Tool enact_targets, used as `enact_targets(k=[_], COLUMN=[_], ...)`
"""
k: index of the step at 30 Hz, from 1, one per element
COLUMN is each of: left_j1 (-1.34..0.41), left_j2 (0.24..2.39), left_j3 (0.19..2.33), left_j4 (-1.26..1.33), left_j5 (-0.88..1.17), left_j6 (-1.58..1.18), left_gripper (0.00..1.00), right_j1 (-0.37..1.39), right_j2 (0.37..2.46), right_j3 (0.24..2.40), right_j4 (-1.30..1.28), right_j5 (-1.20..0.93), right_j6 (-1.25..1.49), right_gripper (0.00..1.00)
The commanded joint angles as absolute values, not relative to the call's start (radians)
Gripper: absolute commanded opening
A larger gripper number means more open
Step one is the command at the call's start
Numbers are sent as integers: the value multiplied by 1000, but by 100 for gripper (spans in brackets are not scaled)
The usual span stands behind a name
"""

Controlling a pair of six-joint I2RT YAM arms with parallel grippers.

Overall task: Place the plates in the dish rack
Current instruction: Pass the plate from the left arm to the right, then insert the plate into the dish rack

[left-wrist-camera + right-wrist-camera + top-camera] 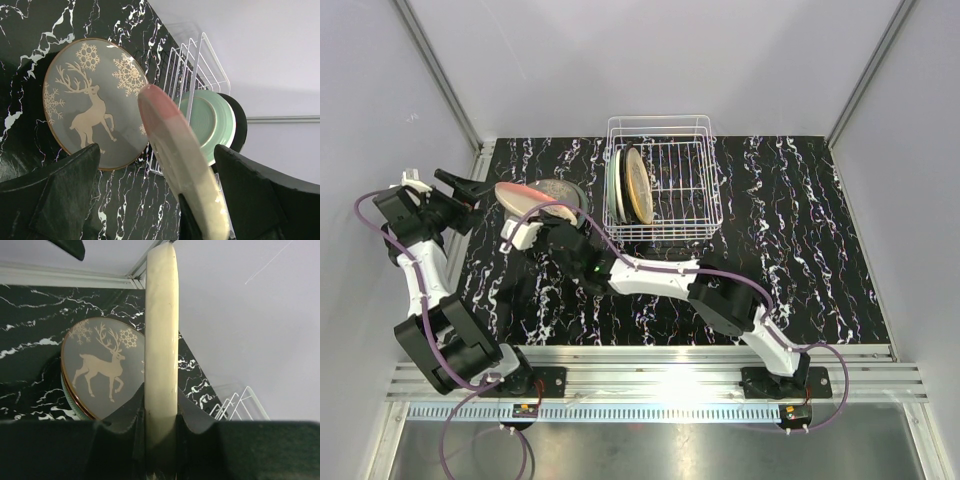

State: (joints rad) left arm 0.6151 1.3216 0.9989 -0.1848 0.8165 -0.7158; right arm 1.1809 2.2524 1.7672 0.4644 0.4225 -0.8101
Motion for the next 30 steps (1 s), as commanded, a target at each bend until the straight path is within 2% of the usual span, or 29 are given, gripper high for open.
enact_targets(k=[1, 13, 21, 30], left_j1=[618, 620, 614, 571], left_j2=[1312, 1345, 1351, 1335], left_j3=[1000, 988, 977, 997], left_j4=[-135, -127, -129, -189], left_j5=[827, 825, 808, 756], left_j6=[-718, -724, -724, -672], left_gripper=[99, 99, 99, 99], right_j1=[1175, 1175, 1175, 1169], right_j2=[2092, 1882, 1663, 1436], right_j3=[1783, 1645, 1494, 1348], right_j4=[583, 555, 531, 548], right_j5=[405, 373, 394, 629], right_j6=[-709, -486, -417, -442], right_gripper=[0, 0, 0, 0])
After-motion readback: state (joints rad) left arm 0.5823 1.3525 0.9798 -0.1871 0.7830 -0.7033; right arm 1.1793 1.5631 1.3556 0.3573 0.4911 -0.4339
